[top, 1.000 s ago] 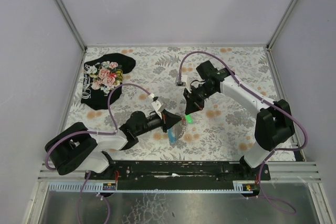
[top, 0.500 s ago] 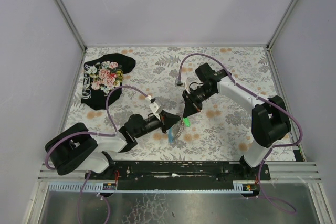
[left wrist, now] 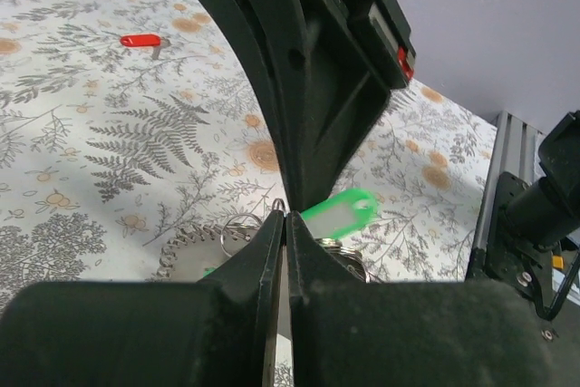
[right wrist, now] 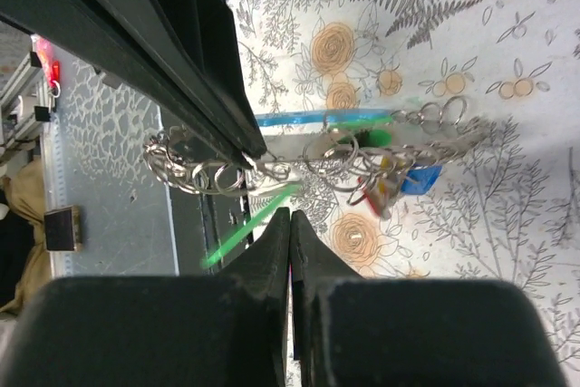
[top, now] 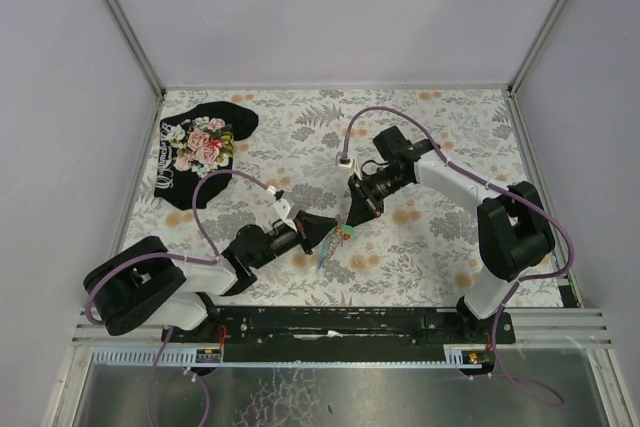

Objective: Remove the keys from the keyring
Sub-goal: Remove the key from the keyring.

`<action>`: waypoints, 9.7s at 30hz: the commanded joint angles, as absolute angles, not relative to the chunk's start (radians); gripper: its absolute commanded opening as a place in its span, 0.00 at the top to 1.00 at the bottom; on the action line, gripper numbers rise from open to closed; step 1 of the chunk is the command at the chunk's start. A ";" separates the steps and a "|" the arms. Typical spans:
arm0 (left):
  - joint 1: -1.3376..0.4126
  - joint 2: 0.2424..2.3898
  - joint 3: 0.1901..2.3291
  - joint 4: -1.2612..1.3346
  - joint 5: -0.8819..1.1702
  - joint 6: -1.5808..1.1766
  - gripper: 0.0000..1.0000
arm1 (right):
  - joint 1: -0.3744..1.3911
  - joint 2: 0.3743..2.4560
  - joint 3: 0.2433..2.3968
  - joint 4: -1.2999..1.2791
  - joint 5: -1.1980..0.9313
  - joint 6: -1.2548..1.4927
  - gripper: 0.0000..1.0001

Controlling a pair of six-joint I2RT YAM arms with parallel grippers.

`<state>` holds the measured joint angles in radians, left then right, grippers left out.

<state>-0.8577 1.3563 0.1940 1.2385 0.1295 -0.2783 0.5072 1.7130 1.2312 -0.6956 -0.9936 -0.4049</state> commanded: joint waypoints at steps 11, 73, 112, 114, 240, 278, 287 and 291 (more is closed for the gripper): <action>-0.857 1.336 0.163 1.449 0.064 -0.296 1.00 | 0.475 1.652 1.178 -0.614 -1.108 -0.292 1.00; -0.818 1.231 0.218 1.429 0.239 -0.232 1.00 | 0.580 1.523 1.242 -0.746 -1.147 -1.141 0.76; -0.770 1.252 0.211 1.369 0.355 -0.304 0.53 | 0.809 1.570 1.559 -1.166 -0.374 -1.090 1.00; -0.771 1.296 0.234 1.392 0.368 -0.311 0.54 | 0.815 1.570 1.561 -1.166 -0.374 -1.082 1.00; -0.611 1.209 0.283 1.370 0.529 -0.287 1.00 | 0.546 1.390 1.334 -0.848 -1.036 -0.733 0.95; -0.407 1.329 0.632 1.602 0.989 -0.726 1.00 | 0.434 1.327 1.361 -0.553 -1.120 -0.545 0.68; -0.408 1.352 0.691 1.604 1.006 -0.757 1.00 | 0.434 1.306 1.350 -0.523 -1.185 -0.486 0.67; -0.408 1.361 0.702 1.606 1.000 -0.756 1.00 | 0.433 1.298 1.347 -0.527 -1.187 -0.477 0.68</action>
